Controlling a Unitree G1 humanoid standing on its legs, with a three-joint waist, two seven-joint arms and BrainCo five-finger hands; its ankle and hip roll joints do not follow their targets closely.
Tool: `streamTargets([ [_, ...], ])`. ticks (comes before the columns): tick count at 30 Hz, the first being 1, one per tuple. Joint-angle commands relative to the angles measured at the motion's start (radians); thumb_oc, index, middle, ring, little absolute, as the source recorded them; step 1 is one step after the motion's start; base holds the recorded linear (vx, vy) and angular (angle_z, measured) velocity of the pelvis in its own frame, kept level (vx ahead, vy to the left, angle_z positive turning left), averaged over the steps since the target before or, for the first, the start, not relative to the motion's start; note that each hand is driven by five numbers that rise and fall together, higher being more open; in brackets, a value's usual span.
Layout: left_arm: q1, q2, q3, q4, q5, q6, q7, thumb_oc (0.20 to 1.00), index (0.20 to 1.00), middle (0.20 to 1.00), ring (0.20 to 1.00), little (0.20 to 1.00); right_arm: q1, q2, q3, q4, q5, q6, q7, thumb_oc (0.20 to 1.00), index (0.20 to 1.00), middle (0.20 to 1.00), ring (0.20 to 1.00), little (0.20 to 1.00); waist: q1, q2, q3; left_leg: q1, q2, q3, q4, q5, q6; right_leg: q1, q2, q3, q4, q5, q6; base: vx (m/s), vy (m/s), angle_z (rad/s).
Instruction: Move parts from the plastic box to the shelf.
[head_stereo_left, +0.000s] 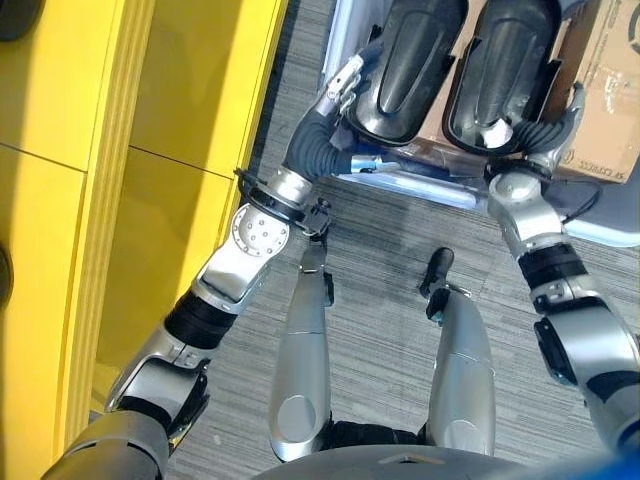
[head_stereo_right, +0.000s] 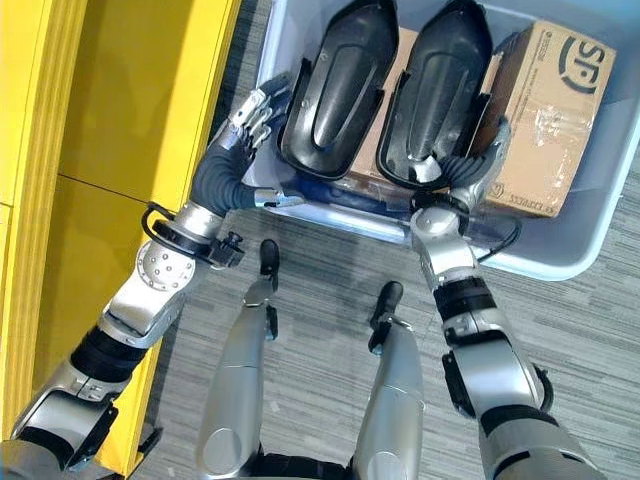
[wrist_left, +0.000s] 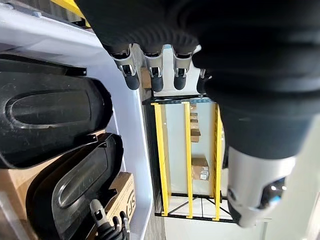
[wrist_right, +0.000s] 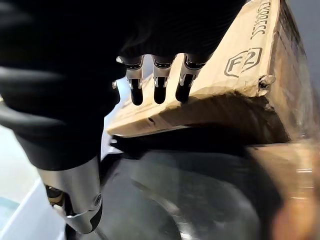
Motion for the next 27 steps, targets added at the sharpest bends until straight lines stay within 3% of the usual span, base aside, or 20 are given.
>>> streamTargets([
  [1, -0.028, -0.013, 0.002, -0.022, -0.016, -0.065, -0.005, 1.0, 1.0, 1.0, 1.0, 1.0, -0.034, -0.05, 0.013, 0.002, -0.022, -0.035, -0.003, 1.0, 1.0, 1.0, 1.0, 1.0, 0.025, 0.002, -0.041, 0.0, -0.083, 0.059, -0.04, -0.045, 0.054, -0.006, 0.079, -0.045, 0.034, 0.02, -0.02, 0.02, -0.017, 0.03],
  [13, -0.07, 0.015, -0.038, 0.027, -0.056, -0.082, 0.006, 1.0, 1.0, 1.0, 1.0, 1.0, -0.116, -0.073, 0.098, 0.202, 0.025, -0.034, 0.041, 1.0, 1.0, 1.0, 1.0, 1.0, 0.033, 0.021, -0.041, -0.045, -0.084, 0.06, -0.006, -0.055, 0.056, -0.058, 0.064, -0.047, 0.062, 0.028, -0.018, 0.01, 0.003, 0.01],
  [15, -0.071, 0.02, -0.051, 0.035, -0.058, -0.088, 0.012, 1.0, 1.0, 1.0, 1.0, 1.0, -0.143, -0.085, 0.12, 0.241, 0.0, -0.029, -0.012, 1.0, 1.0, 1.0, 1.0, 1.0, 0.037, 0.024, -0.041, -0.053, -0.082, 0.06, 0.0, -0.056, 0.056, -0.066, 0.064, -0.049, 0.068, 0.029, -0.018, 0.0, 0.0, 0.0],
  [19, -0.077, 0.018, -0.07, 0.042, -0.079, -0.124, 0.068, 1.0, 1.0, 1.0, 1.0, 1.0, -0.154, -0.095, 0.119, 0.23, -0.199, -0.151, -0.226, 1.0, 1.0, 1.0, 1.0, 1.0, 0.032, 0.036, -0.041, -0.058, -0.085, 0.06, 0.0, -0.056, 0.061, -0.074, 0.066, -0.045, 0.07, 0.03, -0.016, 0.01, 0.035, 0.03],
  [21, -0.067, 0.007, -0.072, 0.043, -0.077, -0.125, 0.079, 1.0, 1.0, 1.0, 1.0, 1.0, -0.139, -0.095, 0.111, 0.183, -0.296, -0.167, -0.259, 1.0, 1.0, 1.0, 1.0, 1.0, 0.027, 0.039, -0.041, -0.053, -0.085, 0.063, -0.005, -0.057, 0.061, -0.073, 0.068, -0.04, 0.065, 0.03, -0.015, 0.01, 0.089, 0.01],
  [24, -0.043, -0.019, -0.076, 0.052, -0.04, -0.148, 0.084, 1.0, 1.0, 1.0, 1.0, 1.0, -0.079, -0.105, 0.134, 0.038, -0.491, -0.118, -0.315, 1.0, 1.0, 1.0, 1.0, 1.0, 0.013, 0.038, -0.041, -0.046, -0.084, 0.074, -0.017, -0.057, 0.062, -0.076, 0.071, -0.031, 0.056, 0.028, -0.014, 0.01, 0.071, 0.0],
  [27, -0.037, -0.025, -0.079, 0.063, -0.028, -0.158, 0.086, 1.0, 1.0, 1.0, 1.0, 1.0, -0.058, -0.113, 0.157, -0.004, -0.586, -0.111, -0.332, 1.0, 1.0, 1.0, 1.0, 1.0, 0.005, 0.036, -0.041, -0.046, -0.081, 0.081, -0.017, -0.058, 0.06, -0.08, 0.072, -0.027, 0.054, 0.028, -0.014, 0.0, 0.023, 0.0],
])
